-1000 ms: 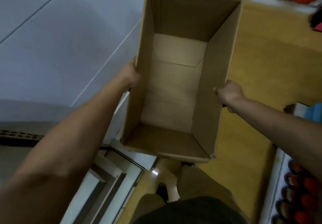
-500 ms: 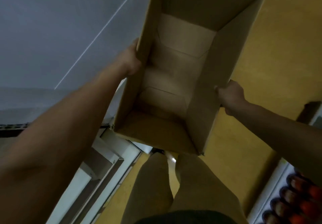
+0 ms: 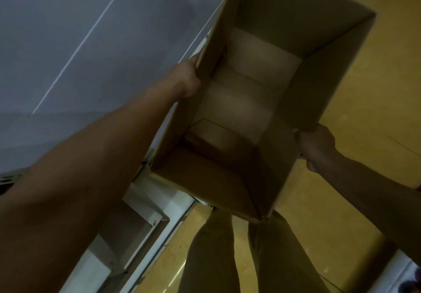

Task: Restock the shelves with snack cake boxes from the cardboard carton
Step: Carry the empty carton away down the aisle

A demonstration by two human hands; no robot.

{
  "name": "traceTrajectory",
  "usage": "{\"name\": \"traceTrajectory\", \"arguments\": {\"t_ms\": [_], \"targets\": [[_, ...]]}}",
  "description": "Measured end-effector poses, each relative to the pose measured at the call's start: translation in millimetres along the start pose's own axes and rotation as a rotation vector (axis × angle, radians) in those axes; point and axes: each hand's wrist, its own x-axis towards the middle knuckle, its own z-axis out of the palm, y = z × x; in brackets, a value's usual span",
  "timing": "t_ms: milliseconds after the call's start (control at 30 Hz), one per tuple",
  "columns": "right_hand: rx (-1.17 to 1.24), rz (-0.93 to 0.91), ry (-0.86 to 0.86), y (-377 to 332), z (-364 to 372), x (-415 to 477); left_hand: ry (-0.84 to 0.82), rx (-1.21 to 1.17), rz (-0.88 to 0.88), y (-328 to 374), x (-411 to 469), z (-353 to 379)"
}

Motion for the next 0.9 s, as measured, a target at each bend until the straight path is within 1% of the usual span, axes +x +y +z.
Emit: {"name": "traceTrajectory", "arguments": {"t_ms": [200,333,567,700,900], "targets": [[0.032,0.040,-0.007,11,42,36,0.028,0.033,-0.019,-22,44,16],[0.018,0.038,-0.029,18,67,52,0.076,0.054,-0.052,-38,70,26],[-0.019,0.051,-0.036,29,95,64,0.018,0.090,-0.079,-65,98,38],[-0.005,0.071,-0.051,34,108,68,0.001,0.108,-0.072,-76,108,38],[0.025,0.065,-0.024,36,126,74,-0.008,0.143,-0.075,-84,125,36]]}}
